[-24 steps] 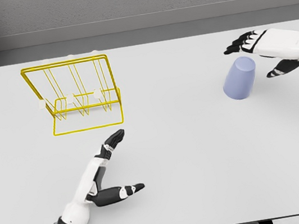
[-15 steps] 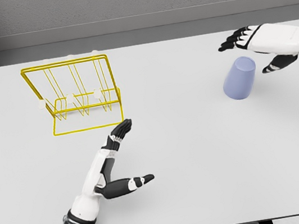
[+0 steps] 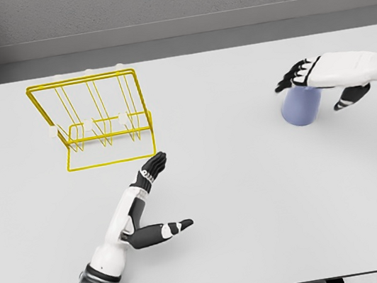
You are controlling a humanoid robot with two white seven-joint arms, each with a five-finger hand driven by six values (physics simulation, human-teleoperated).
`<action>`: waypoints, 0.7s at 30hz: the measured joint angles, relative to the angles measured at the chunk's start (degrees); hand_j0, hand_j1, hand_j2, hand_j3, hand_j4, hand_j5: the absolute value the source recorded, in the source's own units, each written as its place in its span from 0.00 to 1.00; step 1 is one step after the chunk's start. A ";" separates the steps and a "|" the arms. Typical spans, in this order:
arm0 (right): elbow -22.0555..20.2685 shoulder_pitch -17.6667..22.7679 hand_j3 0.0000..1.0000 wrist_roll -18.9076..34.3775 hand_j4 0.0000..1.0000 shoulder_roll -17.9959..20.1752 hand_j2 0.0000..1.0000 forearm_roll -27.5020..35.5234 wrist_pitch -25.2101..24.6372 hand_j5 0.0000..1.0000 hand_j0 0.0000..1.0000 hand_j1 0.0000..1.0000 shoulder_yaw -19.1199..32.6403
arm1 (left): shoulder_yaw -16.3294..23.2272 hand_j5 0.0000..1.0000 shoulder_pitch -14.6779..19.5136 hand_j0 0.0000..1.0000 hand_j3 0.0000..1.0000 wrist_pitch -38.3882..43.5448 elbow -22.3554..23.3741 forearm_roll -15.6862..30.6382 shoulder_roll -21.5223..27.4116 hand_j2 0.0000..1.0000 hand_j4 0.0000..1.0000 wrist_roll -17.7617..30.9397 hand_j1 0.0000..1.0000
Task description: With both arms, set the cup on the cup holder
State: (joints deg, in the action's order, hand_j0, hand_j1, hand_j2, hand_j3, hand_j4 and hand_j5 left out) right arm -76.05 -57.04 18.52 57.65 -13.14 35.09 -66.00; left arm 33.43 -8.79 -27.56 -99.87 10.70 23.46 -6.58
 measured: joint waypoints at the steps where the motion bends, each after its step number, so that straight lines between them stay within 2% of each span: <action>1: 0.47 -0.26 1.00 -0.04 1.00 -0.01 1.00 0.13 0.00 1.00 1.00 1.00 0.07 | -0.07 1.00 0.09 1.00 1.00 0.09 -0.01 -0.01 0.02 1.00 1.00 0.02 1.00; 11: 5.47 0.00 1.00 0.08 1.00 -2.11 1.00 0.25 0.00 1.00 1.00 1.00 -0.05 | -0.29 1.00 -0.26 1.00 1.00 0.29 -0.02 0.06 0.08 1.00 1.00 -0.03 1.00; 21: 7.01 -0.53 1.00 0.21 1.00 -3.77 1.00 0.37 0.00 1.00 1.00 1.00 -0.02 | -0.30 1.00 -0.35 1.00 1.00 0.31 -0.02 0.12 -0.29 1.00 1.00 -0.41 1.00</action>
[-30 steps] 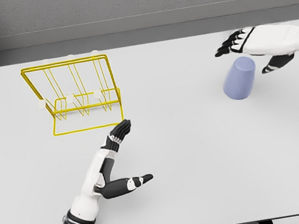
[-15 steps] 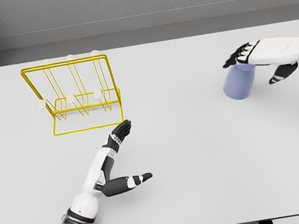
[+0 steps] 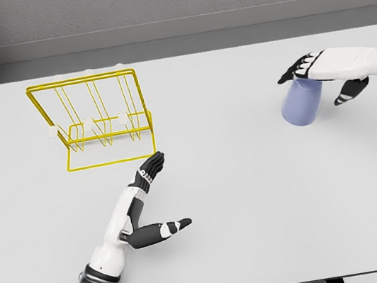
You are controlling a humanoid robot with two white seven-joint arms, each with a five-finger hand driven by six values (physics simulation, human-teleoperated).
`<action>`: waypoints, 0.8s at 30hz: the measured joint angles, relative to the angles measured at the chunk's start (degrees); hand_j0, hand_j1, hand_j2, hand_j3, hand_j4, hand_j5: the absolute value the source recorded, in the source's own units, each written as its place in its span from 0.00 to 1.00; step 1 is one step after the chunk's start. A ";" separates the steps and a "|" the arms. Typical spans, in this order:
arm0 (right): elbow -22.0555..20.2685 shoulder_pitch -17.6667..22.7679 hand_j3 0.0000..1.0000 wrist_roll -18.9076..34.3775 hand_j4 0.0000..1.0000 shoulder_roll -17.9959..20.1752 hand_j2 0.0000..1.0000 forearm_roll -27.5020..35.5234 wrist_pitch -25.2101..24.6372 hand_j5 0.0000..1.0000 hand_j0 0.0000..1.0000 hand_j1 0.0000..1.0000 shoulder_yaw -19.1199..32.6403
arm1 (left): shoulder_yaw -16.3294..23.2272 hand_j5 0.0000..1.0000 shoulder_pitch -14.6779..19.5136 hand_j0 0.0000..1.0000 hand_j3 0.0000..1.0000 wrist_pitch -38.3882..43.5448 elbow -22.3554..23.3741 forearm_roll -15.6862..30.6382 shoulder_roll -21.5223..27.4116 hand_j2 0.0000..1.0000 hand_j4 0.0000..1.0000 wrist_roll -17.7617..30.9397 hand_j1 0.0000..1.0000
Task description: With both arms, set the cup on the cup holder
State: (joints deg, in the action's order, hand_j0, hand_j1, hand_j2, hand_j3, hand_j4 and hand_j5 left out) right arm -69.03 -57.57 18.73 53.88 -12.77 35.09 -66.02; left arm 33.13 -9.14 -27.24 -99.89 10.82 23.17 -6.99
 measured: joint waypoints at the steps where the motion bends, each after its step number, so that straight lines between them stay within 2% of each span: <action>1: 0.18 -0.26 1.00 0.00 1.00 -0.30 1.00 0.02 0.00 1.00 1.00 1.00 -0.01 | 0.00 1.00 0.00 1.00 1.00 0.00 0.00 0.00 -0.02 1.00 1.00 -0.01 1.00; 12: 2.27 -0.53 1.00 0.05 1.00 -2.45 1.00 -0.03 0.00 1.00 1.00 1.00 -0.21 | -0.03 1.00 0.00 1.00 1.00 0.55 0.00 0.01 0.14 1.00 1.00 -0.14 1.00; 24: 1.98 -0.26 1.00 0.27 1.00 -2.79 1.00 -0.22 0.00 1.00 1.00 1.00 -0.59 | -1.68 1.00 0.35 1.00 1.00 8.12 -0.86 2.41 1.55 1.00 1.00 -0.30 1.00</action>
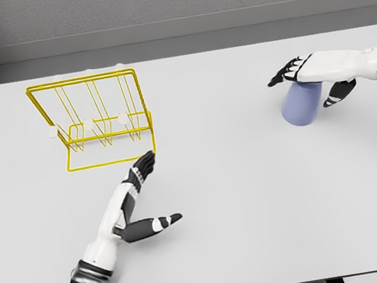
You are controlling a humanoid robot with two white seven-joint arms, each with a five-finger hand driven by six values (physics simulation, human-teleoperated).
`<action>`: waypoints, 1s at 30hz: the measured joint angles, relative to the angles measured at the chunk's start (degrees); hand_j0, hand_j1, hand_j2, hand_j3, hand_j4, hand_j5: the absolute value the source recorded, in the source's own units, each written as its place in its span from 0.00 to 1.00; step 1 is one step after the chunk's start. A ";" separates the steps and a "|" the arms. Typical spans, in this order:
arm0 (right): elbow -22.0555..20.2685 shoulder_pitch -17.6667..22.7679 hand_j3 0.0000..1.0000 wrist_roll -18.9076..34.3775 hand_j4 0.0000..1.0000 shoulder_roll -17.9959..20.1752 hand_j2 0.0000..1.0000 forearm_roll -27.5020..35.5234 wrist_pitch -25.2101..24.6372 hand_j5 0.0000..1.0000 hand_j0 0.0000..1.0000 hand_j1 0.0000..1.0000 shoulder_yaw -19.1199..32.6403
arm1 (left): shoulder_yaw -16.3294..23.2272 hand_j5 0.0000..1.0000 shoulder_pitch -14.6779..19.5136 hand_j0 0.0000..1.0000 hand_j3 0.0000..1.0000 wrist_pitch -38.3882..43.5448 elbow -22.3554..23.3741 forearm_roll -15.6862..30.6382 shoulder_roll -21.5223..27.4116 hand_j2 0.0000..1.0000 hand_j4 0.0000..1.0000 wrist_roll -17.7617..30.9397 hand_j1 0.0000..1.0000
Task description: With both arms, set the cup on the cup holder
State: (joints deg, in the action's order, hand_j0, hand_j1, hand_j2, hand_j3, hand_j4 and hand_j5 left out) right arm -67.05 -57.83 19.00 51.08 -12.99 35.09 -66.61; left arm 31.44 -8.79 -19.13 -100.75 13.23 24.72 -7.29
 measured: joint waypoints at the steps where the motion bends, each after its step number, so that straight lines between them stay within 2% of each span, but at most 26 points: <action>1: -0.02 0.00 1.00 0.00 1.00 0.04 1.00 0.00 0.00 1.00 1.00 1.00 0.00 | -0.02 1.00 0.17 1.00 1.00 0.19 -0.06 0.23 0.23 1.00 1.00 0.00 1.00; 10: 0.09 0.09 1.00 0.01 1.00 -0.08 1.00 0.00 0.00 1.00 1.00 1.00 0.00 | 0.08 1.00 1.76 1.00 1.00 0.58 -0.19 3.87 5.31 1.00 1.00 -2.15 1.00; 21: 0.38 0.53 1.00 0.05 1.00 0.17 1.00 -0.06 0.00 1.00 1.00 1.00 0.17 | 1.35 1.00 2.81 1.00 1.00 0.60 -0.19 4.42 5.47 1.00 1.00 -2.37 1.00; 23: 0.57 0.53 1.00 0.04 1.00 0.15 1.00 -0.02 0.00 1.00 1.00 1.00 0.25 | 2.31 1.00 4.22 1.00 1.00 0.60 -0.20 4.67 5.42 1.00 1.00 -2.38 1.00; 30: 1.56 0.53 1.00 0.06 1.00 -0.08 1.00 0.00 0.00 1.00 1.00 1.00 0.32 | 5.41 1.00 5.10 1.00 1.00 0.59 -0.20 5.56 5.10 1.00 1.00 -2.38 1.00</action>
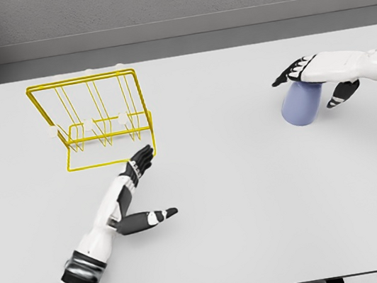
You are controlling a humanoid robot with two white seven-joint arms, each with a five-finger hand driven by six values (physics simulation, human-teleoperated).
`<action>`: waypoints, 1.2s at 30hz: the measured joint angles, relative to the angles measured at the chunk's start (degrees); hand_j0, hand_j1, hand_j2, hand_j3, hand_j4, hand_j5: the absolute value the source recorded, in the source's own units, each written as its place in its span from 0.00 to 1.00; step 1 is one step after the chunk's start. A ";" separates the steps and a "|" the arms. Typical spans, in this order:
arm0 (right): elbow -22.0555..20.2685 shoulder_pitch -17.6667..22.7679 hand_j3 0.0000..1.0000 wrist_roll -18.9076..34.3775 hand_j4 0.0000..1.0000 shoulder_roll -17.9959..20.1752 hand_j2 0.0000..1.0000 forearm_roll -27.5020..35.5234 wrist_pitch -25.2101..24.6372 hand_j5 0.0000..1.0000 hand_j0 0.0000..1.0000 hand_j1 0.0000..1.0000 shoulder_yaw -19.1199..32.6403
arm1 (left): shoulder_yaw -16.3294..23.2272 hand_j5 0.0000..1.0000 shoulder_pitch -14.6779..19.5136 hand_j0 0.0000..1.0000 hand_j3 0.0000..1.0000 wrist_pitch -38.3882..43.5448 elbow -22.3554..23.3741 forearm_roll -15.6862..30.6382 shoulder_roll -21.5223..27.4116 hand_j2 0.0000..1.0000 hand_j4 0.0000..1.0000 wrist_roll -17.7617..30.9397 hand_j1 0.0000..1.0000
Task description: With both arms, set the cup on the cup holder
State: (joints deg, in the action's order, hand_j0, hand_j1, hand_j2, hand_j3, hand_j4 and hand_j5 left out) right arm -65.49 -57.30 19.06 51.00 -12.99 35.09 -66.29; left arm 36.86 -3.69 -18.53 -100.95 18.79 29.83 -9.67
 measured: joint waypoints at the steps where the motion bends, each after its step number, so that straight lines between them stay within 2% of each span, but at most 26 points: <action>1: 0.06 0.00 1.00 0.00 1.00 -0.02 1.00 0.00 0.00 1.00 1.00 1.00 -0.02 | 0.29 1.00 0.00 1.00 1.00 0.00 0.00 0.10 -0.07 1.00 1.00 0.00 1.00; 14: 0.14 0.18 1.00 0.03 1.00 0.08 1.00 -0.04 0.00 1.00 1.00 1.00 -0.24 | 1.01 1.00 -0.18 1.00 1.00 0.00 -0.02 0.66 -1.23 1.00 1.00 0.12 1.00; 22: -0.15 0.09 0.82 0.36 0.82 -0.06 0.82 -0.91 -0.05 0.82 0.82 0.82 -0.13 | 0.94 1.00 -0.44 1.00 1.00 -0.07 0.00 0.69 -1.59 1.00 1.00 0.13 1.00; 36: -0.83 0.09 0.65 1.65 0.65 -0.22 0.65 -0.85 -0.34 0.65 0.65 0.65 0.37 | 0.93 1.00 -0.53 1.00 1.00 -0.08 0.00 0.61 -1.86 1.00 1.00 0.00 1.00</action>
State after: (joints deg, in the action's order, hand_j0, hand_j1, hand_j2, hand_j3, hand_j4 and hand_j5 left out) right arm -66.32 -57.22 20.71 50.78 -13.84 34.75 -65.92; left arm 37.78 -4.22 -18.62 -100.95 19.41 27.97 -9.67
